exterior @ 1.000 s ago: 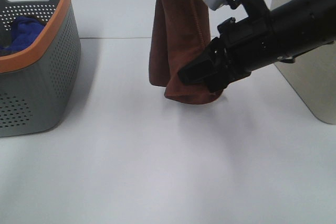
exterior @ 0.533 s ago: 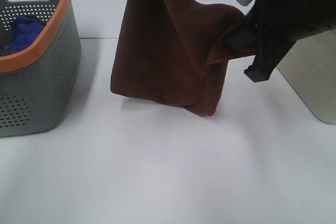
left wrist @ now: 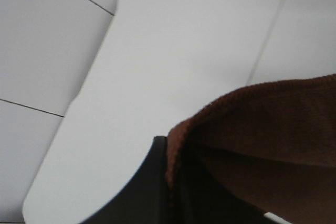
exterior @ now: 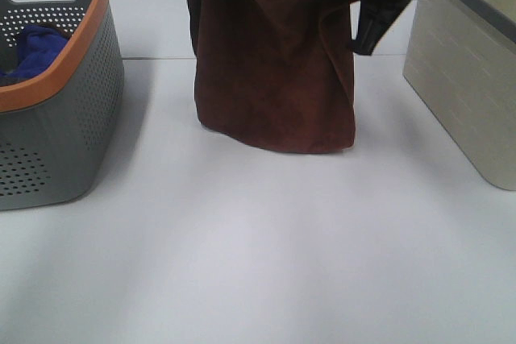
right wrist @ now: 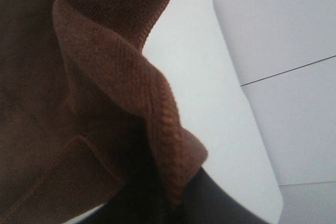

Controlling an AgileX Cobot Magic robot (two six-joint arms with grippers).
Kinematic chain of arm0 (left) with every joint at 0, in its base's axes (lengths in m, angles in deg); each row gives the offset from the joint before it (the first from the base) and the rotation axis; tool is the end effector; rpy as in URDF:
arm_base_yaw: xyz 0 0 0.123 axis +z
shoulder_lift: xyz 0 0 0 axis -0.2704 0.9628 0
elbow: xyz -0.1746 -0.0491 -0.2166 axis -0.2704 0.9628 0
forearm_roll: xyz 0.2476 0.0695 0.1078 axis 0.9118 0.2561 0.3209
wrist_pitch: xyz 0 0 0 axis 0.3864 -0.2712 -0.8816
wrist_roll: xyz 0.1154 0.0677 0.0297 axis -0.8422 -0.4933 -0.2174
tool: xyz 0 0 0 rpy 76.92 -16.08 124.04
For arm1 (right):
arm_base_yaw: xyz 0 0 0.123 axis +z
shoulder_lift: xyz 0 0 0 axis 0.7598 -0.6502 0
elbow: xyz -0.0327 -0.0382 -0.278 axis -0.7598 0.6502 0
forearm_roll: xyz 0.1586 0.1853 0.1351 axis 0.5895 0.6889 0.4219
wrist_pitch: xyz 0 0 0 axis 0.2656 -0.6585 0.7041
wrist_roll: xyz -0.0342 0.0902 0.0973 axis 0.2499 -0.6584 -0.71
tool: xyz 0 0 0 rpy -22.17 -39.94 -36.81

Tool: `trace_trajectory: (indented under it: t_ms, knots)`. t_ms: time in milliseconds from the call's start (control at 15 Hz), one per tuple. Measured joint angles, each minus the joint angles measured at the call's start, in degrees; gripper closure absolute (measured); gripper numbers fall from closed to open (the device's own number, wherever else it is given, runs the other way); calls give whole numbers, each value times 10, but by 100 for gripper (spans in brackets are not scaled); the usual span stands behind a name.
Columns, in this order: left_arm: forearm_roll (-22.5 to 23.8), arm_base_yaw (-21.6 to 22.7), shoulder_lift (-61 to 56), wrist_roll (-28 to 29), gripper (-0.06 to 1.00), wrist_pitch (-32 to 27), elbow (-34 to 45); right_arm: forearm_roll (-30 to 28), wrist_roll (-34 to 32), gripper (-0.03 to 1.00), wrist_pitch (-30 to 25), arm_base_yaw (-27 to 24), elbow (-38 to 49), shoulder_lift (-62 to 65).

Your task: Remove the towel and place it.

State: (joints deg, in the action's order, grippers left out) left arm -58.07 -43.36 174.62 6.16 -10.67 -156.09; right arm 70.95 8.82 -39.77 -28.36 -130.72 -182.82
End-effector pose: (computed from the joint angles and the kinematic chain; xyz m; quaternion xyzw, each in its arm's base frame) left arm 0.5024 -0.2512 0.3172 0.4846 0.6926 0.1147 0.5218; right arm 0.4258 0.1529 0.2534 -0.4748 0.6350 -0.2110 0.5717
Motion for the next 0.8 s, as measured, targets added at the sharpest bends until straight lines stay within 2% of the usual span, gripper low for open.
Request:
trace_trajectory:
  t_ms: [67, 333, 467, 533, 800]
  knots:
    - [5, 11, 4, 6, 94, 26, 0, -2, 5, 97, 5, -4, -28, -19]
    - [9, 78, 40, 48, 94, 193, 0, -9, 21, 97, 11, -40, -224, -137]
    - [9, 87, 64, 57, 94, 210, 0, -10, 21, 97, -6, -54, -264, -178]
    - [9, 83, 81, 58, 94, 205, 0, -10, 21, 97, -32, -56, -266, -193]
    - [9, 27, 124, 58, 94, 11, 1, -10, 5, 97, -329, -64, -264, -222]
